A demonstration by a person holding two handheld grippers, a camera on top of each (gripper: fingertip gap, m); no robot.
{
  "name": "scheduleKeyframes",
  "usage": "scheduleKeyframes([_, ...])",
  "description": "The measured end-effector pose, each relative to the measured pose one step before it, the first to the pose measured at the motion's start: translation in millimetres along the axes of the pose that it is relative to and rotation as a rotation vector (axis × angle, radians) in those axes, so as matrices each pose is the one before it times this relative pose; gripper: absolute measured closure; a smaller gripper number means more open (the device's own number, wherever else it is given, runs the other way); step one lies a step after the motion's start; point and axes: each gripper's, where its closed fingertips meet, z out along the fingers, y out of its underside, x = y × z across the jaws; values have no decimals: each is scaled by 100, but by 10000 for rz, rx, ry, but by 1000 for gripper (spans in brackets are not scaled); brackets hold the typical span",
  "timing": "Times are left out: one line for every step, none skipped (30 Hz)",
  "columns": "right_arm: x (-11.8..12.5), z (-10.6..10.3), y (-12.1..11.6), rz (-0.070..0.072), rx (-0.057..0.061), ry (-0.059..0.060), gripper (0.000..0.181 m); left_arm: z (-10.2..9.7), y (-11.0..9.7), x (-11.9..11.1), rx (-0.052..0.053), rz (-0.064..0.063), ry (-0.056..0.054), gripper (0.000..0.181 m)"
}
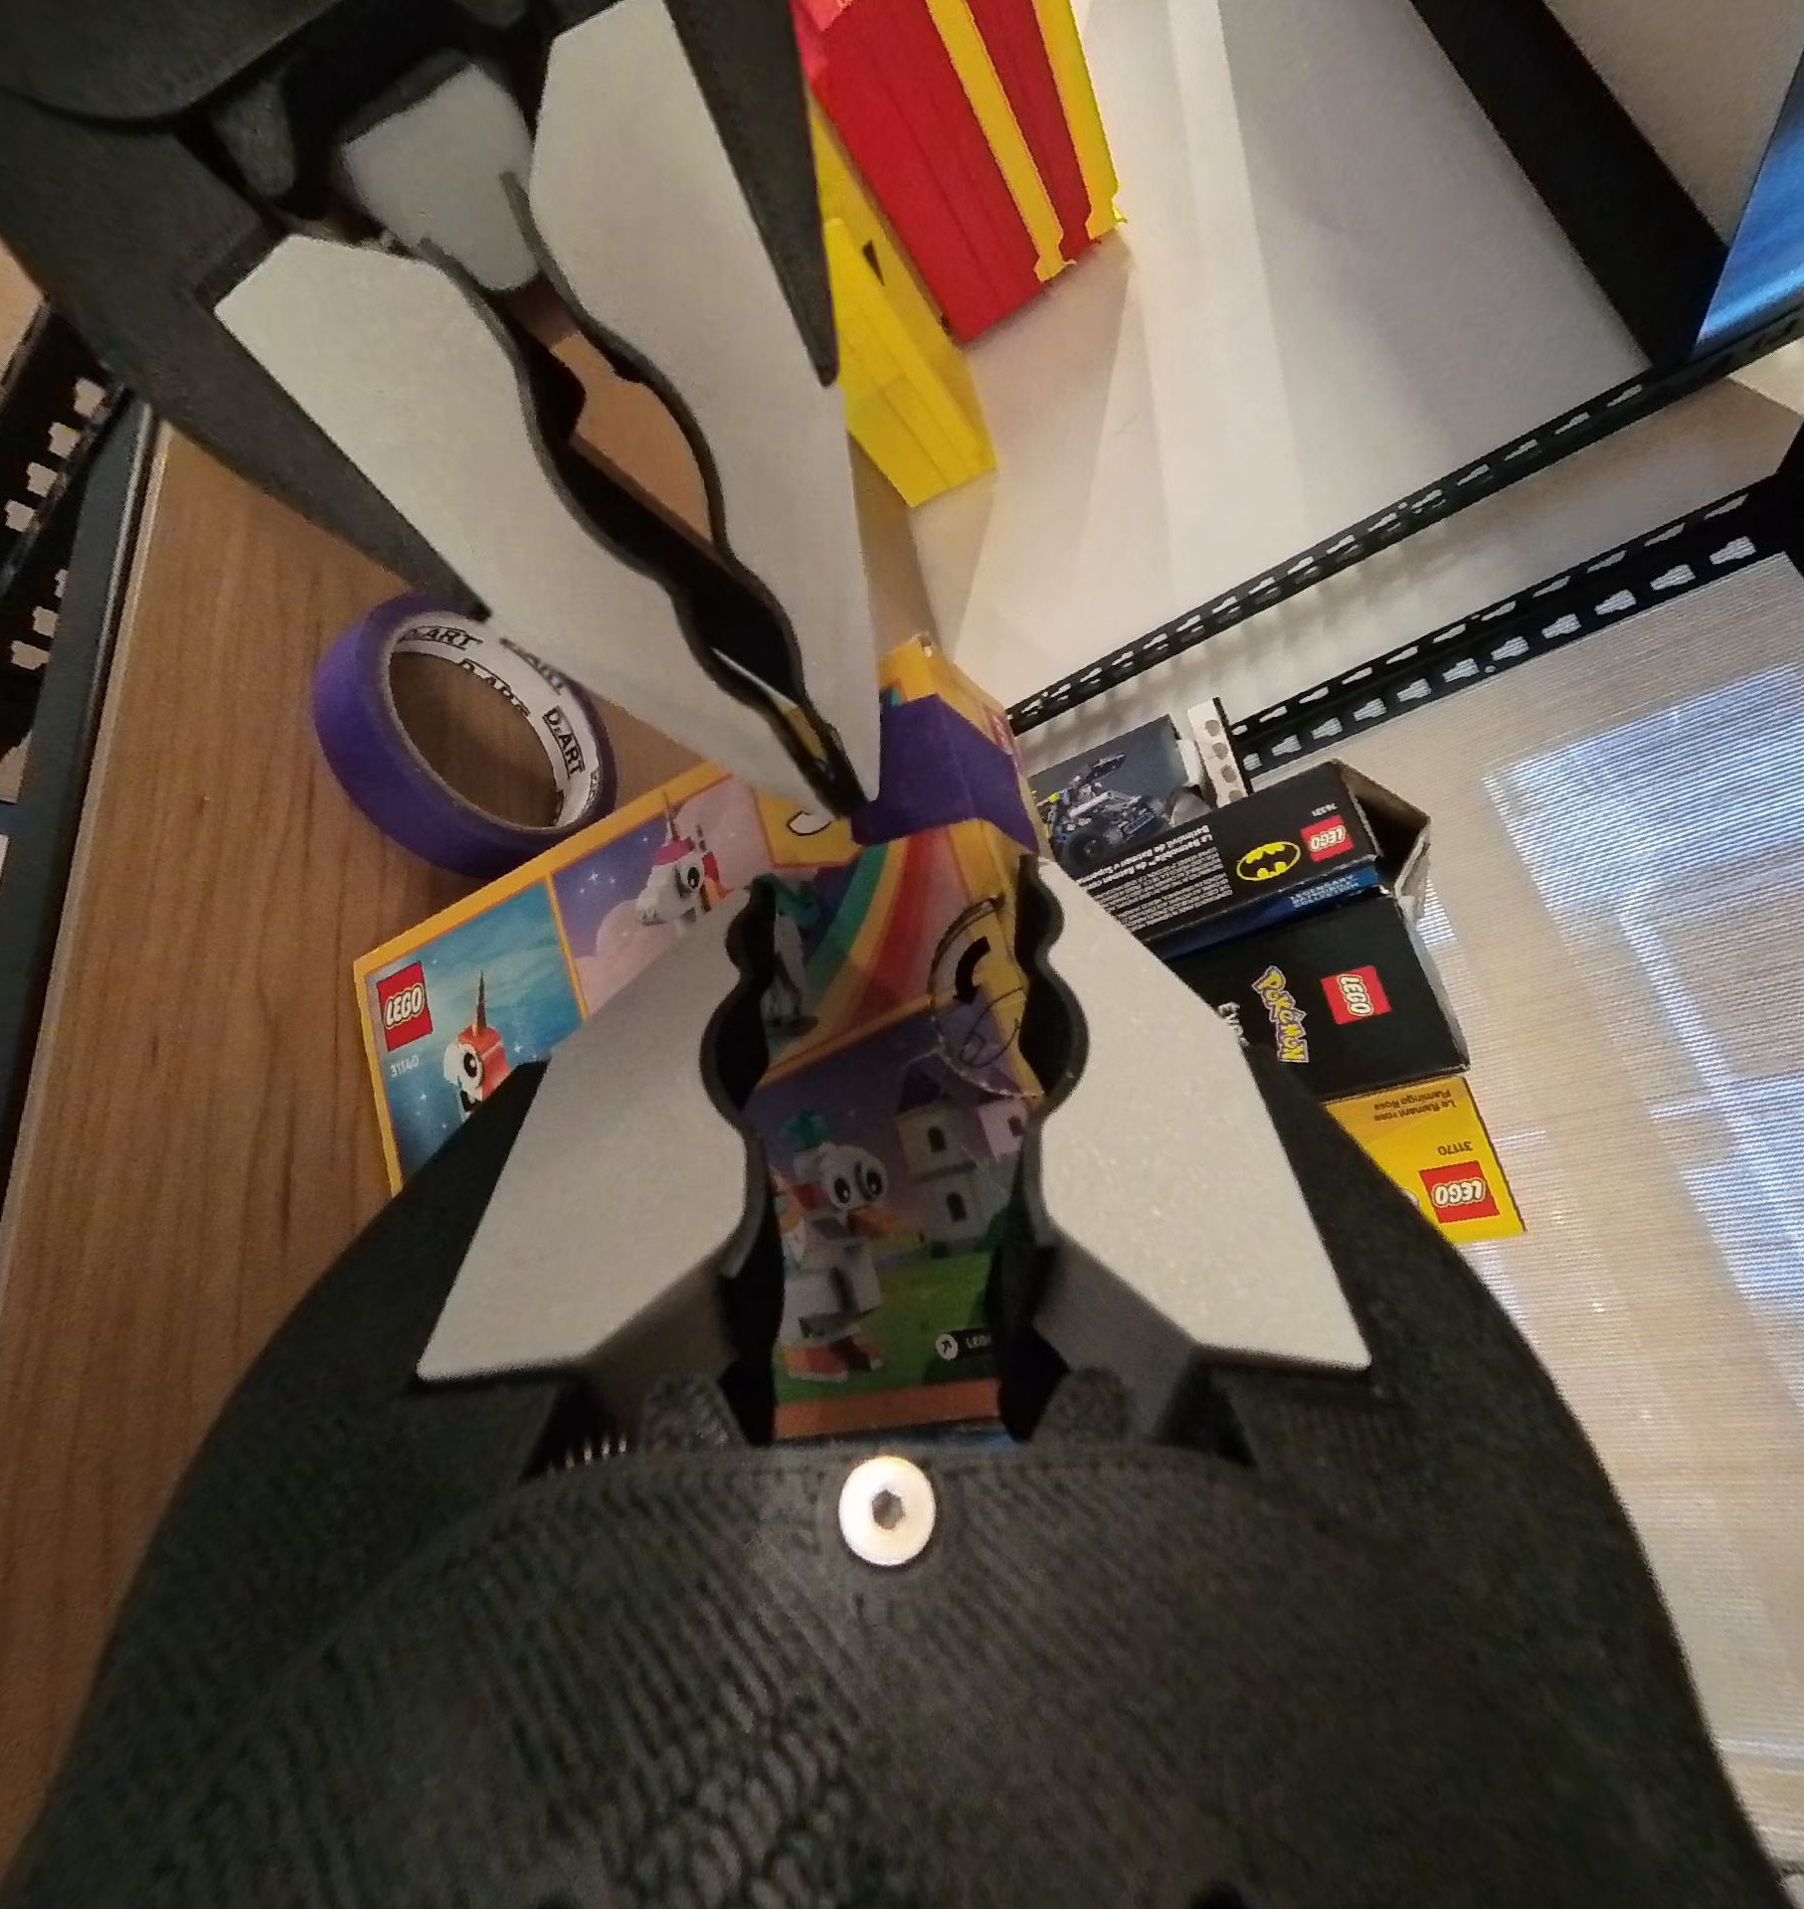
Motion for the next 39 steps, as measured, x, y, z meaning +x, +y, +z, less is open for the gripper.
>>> scheduleKeyframes([2,-5,-2,36,-15,-5,134,-4,-23,28,53,-137,-58,180])
scheduleKeyframes([0,-10,-16,1,-10,5,134,-24,-7,22,86,-289,7,180])
scheduleKeyframes([-18,-11,-23,-26,9,8,135,-40,-24,0,97,-329,54,179])
scheduleKeyframes([8,0,-5,-6,-1,14,135,-39,-30,0,82,-283,81,178])
scheduleKeyframes([40,23,42,0,-22,35,134,-11,-24,201,60,-225,194,170])
scheduleKeyframes([56,55,104,-25,-48,47,134,46,-8,514,31,-261,366,159])
scheduleKeyframes([48,29,41,-30,5,37,134,87,-7,438,15,-311,295,157])
scheduleKeyframes([-4,-14,-31,37,50,-11,134,52,-28,152,33,-208,88,157])
scheduleKeyframes([-54,-53,-104,101,76,-59,136,-20,-41,-57,79,-45,-55,160])
scheduleKeyframes([-45,-35,-59,90,38,-44,136,-62,-33,-62,116,-34,-46,161])
scheduleKeyframes([-17,-14,8,-13,0,15,136,-39,19,117,85,-185,108,160])
scheduleKeyframes([12,12,13,-51,-17,45,135,24,117,317,10,-307,287,159])
scheduleKeyframes([26,25,49,-45,-28,37,134,60,194,335,-36,-334,314,159])
scheduleKeyframes([11,16,24,-27,-21,9,134,56,105,160,35,-309,182,160])
scheduleKeyframes([10,-6,-30,2,11,-18,134,36,39,80,95,-267,127,161])
scheduleKeyframes([3,-22,-28,31,12,-25,135,-14,101,120,26,-228,169,162])
scheduleKeyframes([-14,-33,-44,22,29,-15,135,-132,46,-1,11,-205,117,163])
scheduleKeyframes([-6,-15,8,7,5,4,136,-345,-352,-275,199,-230,-38,163])
scheduleKeyframes([-9,6,0,-18,7,23,136,-613,-930,-487,479,-289,-130,165])
scheduleKeyframes([10,6,16,-17,0,16,136,-749,-1351,-674,646,-339,-191,165])
scheduleKeyframes([20,7,0,13,4,0,136,-708,-1395,-894,599,-300,-281,164])
scheduleKeyframes([7,-2,-2,34,12,-9,136,-501,-1054,-1067,385,-116,-358,161])
scheduleKeyframes([12,-1,-10,26,22,-12,136,-207,-486,-1033,94,169,-349,157])
scheduleKeyframes([10,-5,-10,31,27,-13,136,128,201,-706,-210,404,-192,157])
scheduleKeyframes([7,-6,-18,37,29,-18,136,390,658,-347,-394,448,-23,158])
scheduleKeyframes([7,-13,1,19,14,-9,136,542,693,-36,-360,345,104,158])
scheduleKeyframes([5,-1,-7,1,1,-2,136,561,603,115,-275,215,177,158])
scheduleKeyframes([10,-7,15,-2,-10,6,136,487,541,140,-226,80,211,154])
scheduleKeyframes([10,26,63,-5,-38,9,136,315,267,225,-40,-108,299,153])
scheduleKeyframes([3,-12,-29,3,33,-8,136,125,32,144,106,-305,279,154])
scheduleKeyframes([14,-4,13,49,4,-17,136,9,7,-150,130,-382,93,153])
scheduleKeyframes([-5,0,-14,29,25,-23,137,-59,52,-329,138,-344,-45,149])
scheduleKeyframes([-12,-9,-30,14,24,-25,137,-96,104,-224,144,-326,-24,147])
scheduleKeyframes([-4,-18,-51,14,32,-13,137,-120,104,-65,180,-350,27,147])
scheduleKeyframes([-18,-23,-9,11,0,-9,137,-98,87,-75,223,-397,8,145])
scheduleKeyframes([-10,-11,-8,-7,2,2,137,-53,82,-112,253,-473,0,142])
scheduleKeyframes([-4,-5,9,-9,-2,8,137,18,92,-93,254,-542,53,139])
scheduleKeyframes([4,4,17,-7,9,3,137,39,96,-89,234,-563,116,137])
scheduleKeyframes([5,3,-6,8,18,-18,137,53,95,-86,210,-545,148,135])
